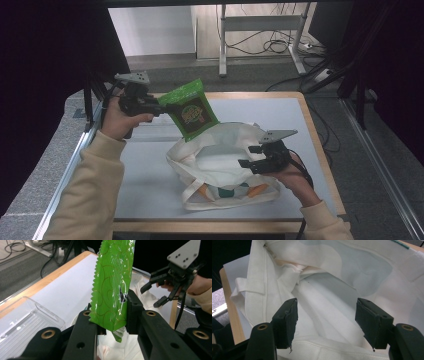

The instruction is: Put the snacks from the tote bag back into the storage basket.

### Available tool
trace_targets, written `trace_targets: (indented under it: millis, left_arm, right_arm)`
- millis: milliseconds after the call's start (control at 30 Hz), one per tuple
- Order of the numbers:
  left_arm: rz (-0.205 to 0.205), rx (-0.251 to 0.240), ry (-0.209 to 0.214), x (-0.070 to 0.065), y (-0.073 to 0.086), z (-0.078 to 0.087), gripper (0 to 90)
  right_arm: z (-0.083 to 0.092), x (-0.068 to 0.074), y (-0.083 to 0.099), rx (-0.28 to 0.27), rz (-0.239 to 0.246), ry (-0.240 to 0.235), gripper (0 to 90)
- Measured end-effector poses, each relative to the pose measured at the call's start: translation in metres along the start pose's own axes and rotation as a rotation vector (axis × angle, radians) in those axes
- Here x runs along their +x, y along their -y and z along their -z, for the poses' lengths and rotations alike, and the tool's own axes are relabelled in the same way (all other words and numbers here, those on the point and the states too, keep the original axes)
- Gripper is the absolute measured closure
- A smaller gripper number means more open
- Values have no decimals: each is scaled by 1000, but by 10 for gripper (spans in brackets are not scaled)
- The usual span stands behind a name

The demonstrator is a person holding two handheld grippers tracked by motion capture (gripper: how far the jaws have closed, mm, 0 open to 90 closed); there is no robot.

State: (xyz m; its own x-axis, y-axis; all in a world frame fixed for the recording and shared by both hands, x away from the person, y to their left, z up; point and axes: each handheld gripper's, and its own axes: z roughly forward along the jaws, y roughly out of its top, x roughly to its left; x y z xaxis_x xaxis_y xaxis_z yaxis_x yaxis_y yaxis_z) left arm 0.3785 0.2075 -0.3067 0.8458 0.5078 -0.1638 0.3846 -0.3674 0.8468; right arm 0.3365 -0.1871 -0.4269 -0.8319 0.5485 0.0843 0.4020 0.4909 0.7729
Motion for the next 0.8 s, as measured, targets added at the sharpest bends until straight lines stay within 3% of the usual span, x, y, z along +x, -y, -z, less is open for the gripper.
trace_targets:
  millis: [300, 467, 800]
  left_arm:
    - [8, 11, -15, 11, -12, -2, 747]
    - [25, -8, -8, 20, -15, -2, 747]
    - [49, -11, -40, 39, -22, 6, 746]
  right_arm:
    - [-1, 1, 0, 7, 2, -18, 343]
    - [-1, 0, 1, 6, -4, -16, 341]
    - [-5, 0, 1, 19, 6, -10, 332]
